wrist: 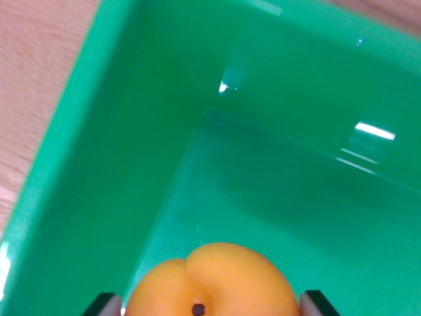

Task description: Pick fruit

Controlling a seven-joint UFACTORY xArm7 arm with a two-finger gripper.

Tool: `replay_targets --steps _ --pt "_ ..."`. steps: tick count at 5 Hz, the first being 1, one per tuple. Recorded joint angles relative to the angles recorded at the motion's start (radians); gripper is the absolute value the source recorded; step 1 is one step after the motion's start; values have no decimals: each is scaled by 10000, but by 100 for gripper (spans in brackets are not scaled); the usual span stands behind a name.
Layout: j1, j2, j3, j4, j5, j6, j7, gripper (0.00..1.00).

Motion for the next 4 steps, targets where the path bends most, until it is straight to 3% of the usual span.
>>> replay_targets --steps 1,2,3,4 --pt "-7 -151 -4 284 11 434 5 100" --pt "-7 -151 -4 284 11 434 5 100" --pt "-15 -312 -8 589 22 899 10 100" --pt "-15 -312 -8 589 22 899 10 100"
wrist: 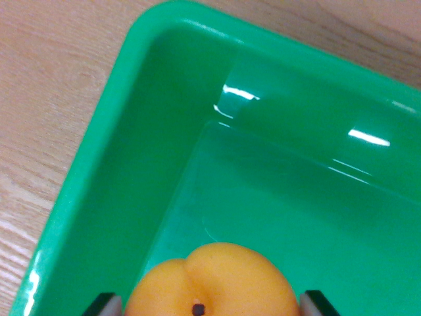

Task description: Pick fruit

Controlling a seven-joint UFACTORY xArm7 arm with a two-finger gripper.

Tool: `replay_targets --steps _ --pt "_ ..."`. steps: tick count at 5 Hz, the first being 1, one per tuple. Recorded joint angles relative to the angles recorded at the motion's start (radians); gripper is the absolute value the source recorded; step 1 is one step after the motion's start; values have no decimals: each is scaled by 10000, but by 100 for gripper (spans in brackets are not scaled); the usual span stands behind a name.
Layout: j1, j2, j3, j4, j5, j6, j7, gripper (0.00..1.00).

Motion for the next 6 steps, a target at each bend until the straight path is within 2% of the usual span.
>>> replay_targets --steps 1,2,3,4,5,6 --pt "-8 -164 -4 310 12 473 5 100" --pt "-8 -164 -4 310 12 473 5 100" --pt "-16 -329 -8 620 24 947 10 100" --pt "-16 -329 -8 620 24 947 10 100" --pt "-23 -493 -12 929 35 1418 15 100" --pt "-23 -493 -12 929 35 1418 15 100"
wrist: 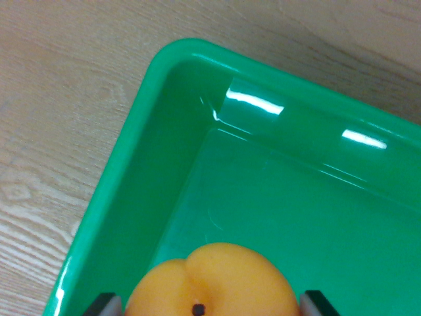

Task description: Pick fruit

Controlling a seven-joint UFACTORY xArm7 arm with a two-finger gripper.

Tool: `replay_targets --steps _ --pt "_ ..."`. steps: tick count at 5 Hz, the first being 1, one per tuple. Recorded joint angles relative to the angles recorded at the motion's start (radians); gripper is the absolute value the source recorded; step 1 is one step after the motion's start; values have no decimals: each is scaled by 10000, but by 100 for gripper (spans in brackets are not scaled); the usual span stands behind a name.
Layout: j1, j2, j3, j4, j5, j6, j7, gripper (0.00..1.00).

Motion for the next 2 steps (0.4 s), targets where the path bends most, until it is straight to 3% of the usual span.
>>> replay_targets --steps 1,2 --pt "-8 -162 -4 305 12 466 5 100" --pt "-8 -162 -4 305 12 466 5 100"
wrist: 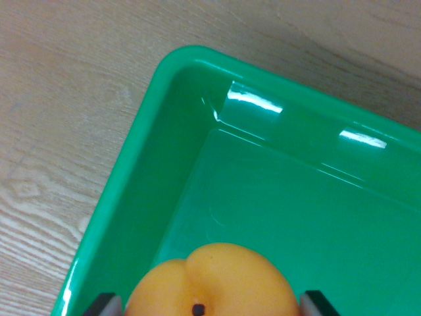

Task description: Pick fruit

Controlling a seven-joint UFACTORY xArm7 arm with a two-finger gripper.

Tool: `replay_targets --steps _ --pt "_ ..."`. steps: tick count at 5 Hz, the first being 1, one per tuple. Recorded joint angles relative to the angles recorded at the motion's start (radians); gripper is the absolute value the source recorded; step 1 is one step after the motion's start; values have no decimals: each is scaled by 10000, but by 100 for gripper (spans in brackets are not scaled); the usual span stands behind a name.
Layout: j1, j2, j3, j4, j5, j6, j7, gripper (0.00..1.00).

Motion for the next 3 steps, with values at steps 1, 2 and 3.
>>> replay_targets --steps 1,2,3 --pt "-8 -158 -4 298 11 456 5 100" --pt "-8 -158 -4 298 11 456 5 100" --pt "-14 -305 -7 575 22 878 10 100"
